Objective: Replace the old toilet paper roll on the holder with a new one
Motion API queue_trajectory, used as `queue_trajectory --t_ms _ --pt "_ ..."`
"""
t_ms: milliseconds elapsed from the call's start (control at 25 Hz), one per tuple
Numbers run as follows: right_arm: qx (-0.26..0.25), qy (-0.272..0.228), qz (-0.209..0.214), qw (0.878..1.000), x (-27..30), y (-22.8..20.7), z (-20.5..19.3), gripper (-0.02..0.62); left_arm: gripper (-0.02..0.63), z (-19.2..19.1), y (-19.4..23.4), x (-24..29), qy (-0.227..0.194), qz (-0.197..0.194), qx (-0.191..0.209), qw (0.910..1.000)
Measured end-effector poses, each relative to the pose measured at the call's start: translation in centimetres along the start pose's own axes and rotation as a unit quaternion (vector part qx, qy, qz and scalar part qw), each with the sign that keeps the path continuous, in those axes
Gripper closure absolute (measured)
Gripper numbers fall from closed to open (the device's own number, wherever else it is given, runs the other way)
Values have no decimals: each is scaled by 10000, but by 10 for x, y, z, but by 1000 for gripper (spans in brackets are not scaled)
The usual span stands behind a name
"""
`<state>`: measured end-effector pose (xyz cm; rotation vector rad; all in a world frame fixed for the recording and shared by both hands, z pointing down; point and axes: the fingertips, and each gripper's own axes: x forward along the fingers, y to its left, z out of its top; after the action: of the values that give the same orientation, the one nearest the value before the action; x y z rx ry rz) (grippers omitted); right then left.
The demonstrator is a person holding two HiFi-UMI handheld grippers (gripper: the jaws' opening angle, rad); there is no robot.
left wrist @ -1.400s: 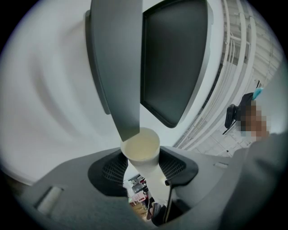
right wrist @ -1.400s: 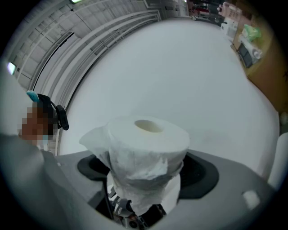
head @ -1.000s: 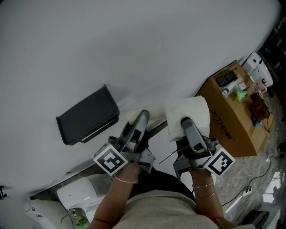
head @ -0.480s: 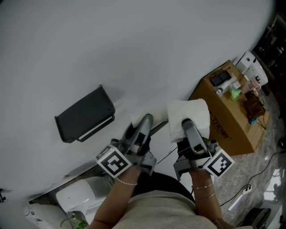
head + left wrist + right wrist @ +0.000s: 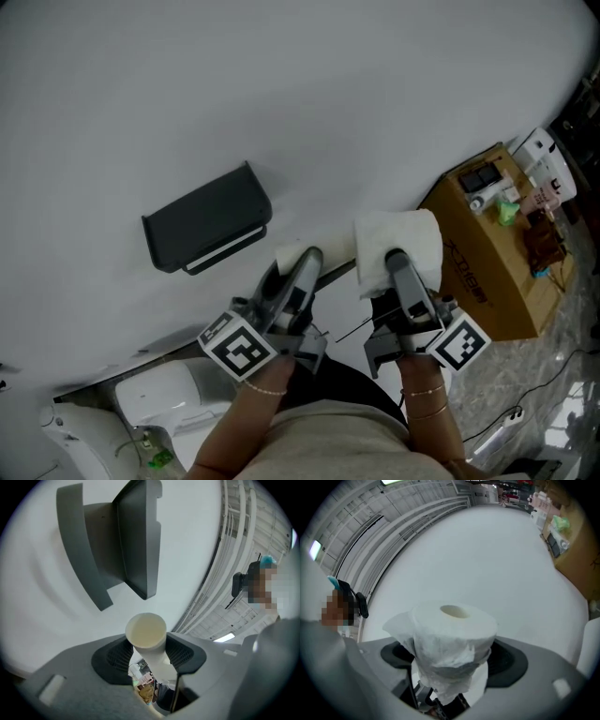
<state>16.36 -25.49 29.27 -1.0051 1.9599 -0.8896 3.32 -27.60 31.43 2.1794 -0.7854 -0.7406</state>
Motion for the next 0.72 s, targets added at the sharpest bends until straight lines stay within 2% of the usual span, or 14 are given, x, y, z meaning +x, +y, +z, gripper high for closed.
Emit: queue_trajectory --t_ms 440,720 --pt "162 385 -18 9991 29 -7 -31 146 391 28 0 -40 -324 262 22 9991" --pt "356 715 105 9968 53 -8 -58 147 391 48 4 -65 -547 422 197 9974"
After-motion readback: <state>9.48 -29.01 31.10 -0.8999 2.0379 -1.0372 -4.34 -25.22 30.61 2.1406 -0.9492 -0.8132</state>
